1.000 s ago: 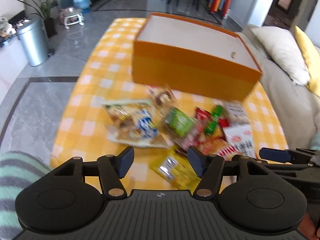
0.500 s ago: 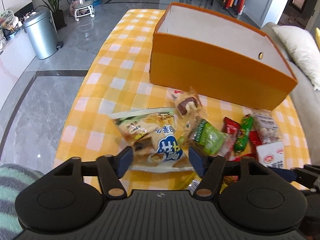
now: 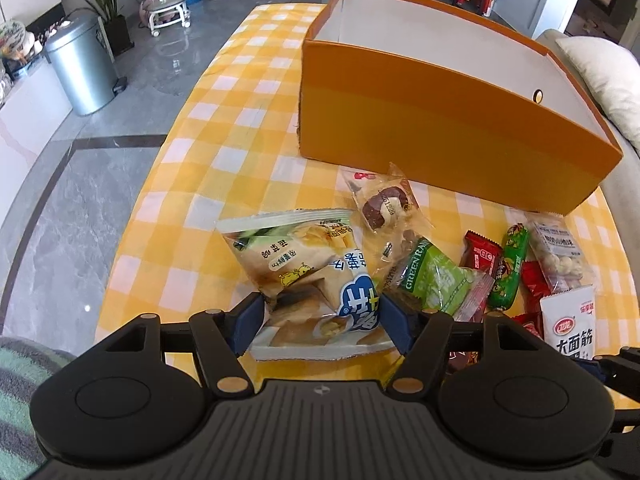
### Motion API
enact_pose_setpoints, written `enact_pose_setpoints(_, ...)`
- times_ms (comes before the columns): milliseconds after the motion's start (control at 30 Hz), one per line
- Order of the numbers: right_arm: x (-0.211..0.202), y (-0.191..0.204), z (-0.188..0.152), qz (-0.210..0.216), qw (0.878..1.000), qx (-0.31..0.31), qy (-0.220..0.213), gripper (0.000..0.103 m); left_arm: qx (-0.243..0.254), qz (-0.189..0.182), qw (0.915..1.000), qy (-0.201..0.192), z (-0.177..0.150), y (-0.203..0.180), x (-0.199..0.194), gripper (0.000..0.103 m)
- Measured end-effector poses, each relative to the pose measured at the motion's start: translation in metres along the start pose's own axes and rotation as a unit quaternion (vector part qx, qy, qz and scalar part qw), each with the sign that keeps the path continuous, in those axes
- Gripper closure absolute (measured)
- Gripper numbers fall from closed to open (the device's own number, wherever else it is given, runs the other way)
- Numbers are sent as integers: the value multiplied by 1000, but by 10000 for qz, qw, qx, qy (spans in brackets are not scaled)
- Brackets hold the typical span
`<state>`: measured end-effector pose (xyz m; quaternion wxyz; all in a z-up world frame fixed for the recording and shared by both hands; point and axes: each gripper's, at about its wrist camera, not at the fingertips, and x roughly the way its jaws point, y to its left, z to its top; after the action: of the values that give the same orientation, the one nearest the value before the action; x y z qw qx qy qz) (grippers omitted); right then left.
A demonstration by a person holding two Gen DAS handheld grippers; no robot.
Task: Organize snacks
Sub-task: 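Grasp the blue-and-white bread bag with the left tool while the right tool grasps the red MIMI bag, then carry both held bags over the orange box and lower them inside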
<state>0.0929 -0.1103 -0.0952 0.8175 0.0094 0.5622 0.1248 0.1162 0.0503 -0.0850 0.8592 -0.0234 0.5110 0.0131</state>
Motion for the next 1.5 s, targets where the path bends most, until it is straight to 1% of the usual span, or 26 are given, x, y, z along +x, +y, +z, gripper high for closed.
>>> enact_pose_setpoints(33, 0, -1, -1, 8, 10000, 2, -13, 58, 52, 3, 10000, -23, -1, -2, 0, 32)
enact_pose_setpoints(133, -1, -2, -2, 19, 10000, -13, -31, 59, 204, 56, 9997, -83, -2, -6, -1, 37)
enact_pose_setpoints(167, -1, -2, -2, 21, 10000, -14, -38, 59, 230, 84, 9997, -98, -3, -7, -1, 41)
enact_pose_setpoints(267, -2, -2, -4, 35, 10000, -28, -51, 61, 303, 154, 9994, -109, -5, -8, -3, 48)
enact_pose_setpoints(367, -4, -3, -5, 69, 10000, -8, -49, 62, 331, 182, 9992, -122, -6, -8, -5, 52)
enact_pose_setpoints(700, -23, -6, -12, 333, 9994, 60, -113, 62, 371, 306, 9983, -316, -14, -7, -34, 54)
enact_pose_setpoints(867, -40, -8, -15, 508, 9982, 105, -315, 63, 354, 286, 9980, -448, -18, -6, -51, 54)
enact_pose_setpoints(967, -51, -8, -17, 450, 9978, 61, -479, 63, 343, 251, 9976, -541, -20, -7, -61, 54)
enact_pose_setpoints(1033, -56, -9, -17, 384, 9976, 53, -580, 63, 344, 214, 9973, -609, -22, -7, -69, 54)
enact_pose_setpoints(1267, -79, -17, -14, 359, 9954, 99, -885, 63, 420, -5, 9959, -796, -22, -14, -93, 55)
enact_pose_setpoints(1367, -89, -20, -12, 401, 9941, 78, -1001, 63, 504, -141, 9944, -917, -18, -21, -103, 55)
enact_pose_setpoints(1500, -101, -21, -6, 329, 9929, -18, -1146, 63, 695, -280, 9911, -1102, -7, -31, -113, 55)
